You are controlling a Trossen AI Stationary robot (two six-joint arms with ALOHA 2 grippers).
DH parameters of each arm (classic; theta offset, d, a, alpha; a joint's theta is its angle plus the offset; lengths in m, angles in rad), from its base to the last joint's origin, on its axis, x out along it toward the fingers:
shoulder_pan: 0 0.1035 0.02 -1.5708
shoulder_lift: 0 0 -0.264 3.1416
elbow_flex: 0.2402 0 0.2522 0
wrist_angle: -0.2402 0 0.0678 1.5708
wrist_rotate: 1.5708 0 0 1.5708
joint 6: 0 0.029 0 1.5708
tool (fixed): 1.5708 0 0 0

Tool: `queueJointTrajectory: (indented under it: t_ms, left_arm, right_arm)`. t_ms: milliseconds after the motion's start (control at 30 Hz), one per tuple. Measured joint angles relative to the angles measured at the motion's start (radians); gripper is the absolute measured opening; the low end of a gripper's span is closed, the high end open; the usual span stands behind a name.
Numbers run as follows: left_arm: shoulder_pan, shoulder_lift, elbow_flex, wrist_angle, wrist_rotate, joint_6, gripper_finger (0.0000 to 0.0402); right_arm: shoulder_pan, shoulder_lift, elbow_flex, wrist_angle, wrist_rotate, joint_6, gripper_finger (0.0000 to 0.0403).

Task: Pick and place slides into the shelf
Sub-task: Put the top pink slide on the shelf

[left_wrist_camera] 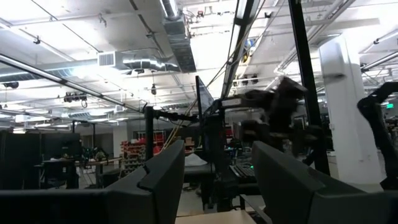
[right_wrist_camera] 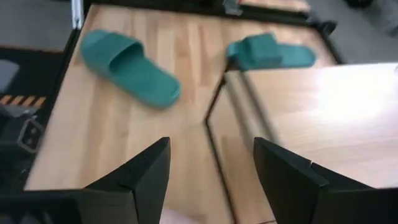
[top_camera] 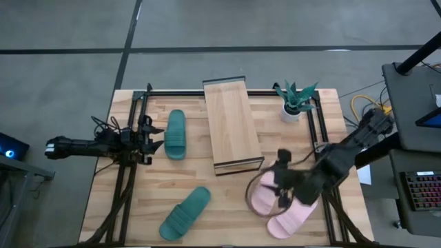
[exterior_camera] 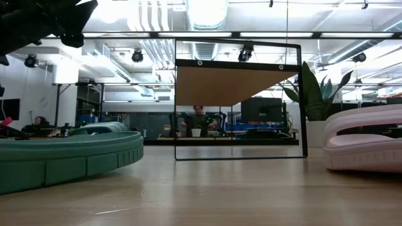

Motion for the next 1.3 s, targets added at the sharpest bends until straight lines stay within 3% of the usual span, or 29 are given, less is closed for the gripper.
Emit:
queueJointTrajectory:
  t_ms: [467,700,867,1067,1300]
  left_arm:
    - [0.0,0.044,0.0,-0.002,-0.001,0.0,0.0174]
    - [0.0,0.044,0.0,-0.002,-0.002,0.0,0.0174]
    - [-0.001,0.045,0.0,-0.001,-0.003,0.0,0.0174]
    - [0.0,0.042,0.0,-0.001,-0.002,0.0,0.0174]
    - [0.0,0.042,0.0,0.001,-0.002,0.0,0.0174]
  right_arm:
    - [0.096,0.467,0.276,-0.227,-0.002,0.319,0.0221]
    - [0.095,0.708,0.481,-0.57,-0.016,0.51,0.0221]
    - [0.095,0.854,0.625,-0.798,-0.118,0.621,0.0221]
    - [0.095,0.962,0.728,-0.811,-0.172,0.613,0.0221]
    - [0.095,0.999,0.702,-0.814,-0.166,0.61,0.0221]
